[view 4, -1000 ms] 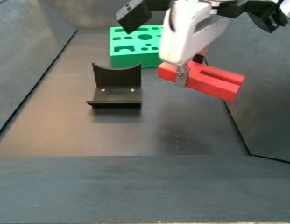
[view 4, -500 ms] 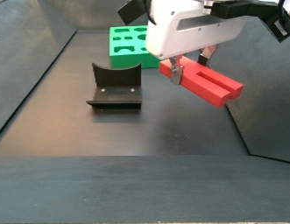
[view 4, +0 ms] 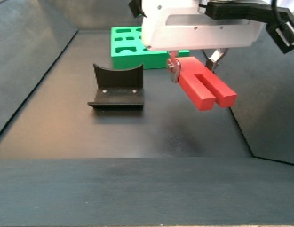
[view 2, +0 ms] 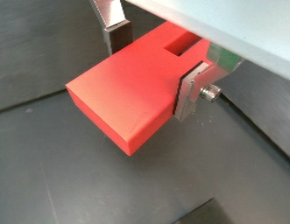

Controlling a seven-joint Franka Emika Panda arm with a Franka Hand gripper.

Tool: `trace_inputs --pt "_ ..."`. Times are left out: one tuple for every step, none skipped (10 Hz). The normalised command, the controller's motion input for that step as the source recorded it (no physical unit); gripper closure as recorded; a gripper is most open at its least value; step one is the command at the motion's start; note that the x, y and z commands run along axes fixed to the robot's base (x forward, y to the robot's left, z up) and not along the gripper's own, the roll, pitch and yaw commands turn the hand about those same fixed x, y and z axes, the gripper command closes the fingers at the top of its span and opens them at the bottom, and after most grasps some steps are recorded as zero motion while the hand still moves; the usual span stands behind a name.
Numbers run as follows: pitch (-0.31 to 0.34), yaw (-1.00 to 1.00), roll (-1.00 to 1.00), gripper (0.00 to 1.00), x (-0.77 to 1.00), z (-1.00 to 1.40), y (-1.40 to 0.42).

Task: Pick up the double-square object. Move up. Rotate the double-square object. Place the double-square object on the fixture. Regrasp the double-square object. Move to above the board. Insert the double-square object.
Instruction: Rotate the double-square object.

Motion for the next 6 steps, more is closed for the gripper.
trace_inputs --pt "-0.028 -0.92 -0.09 1.0 0.0 0.0 0.02" --pt "-0.028 -0.76 -0.09 1.0 0.0 0.0 0.02" --pt "-0.028 -0.46 -0.09 1.0 0.0 0.0 0.02" --pt "-0.028 -0.31 -0.09 1.0 0.0 0.0 0.02" --pt "-0.028 -0.21 -0.09 1.0 0.0 0.0 0.02" --pt "0.0 0.0 0.0 1.0 0.0 -1.0 0.0"
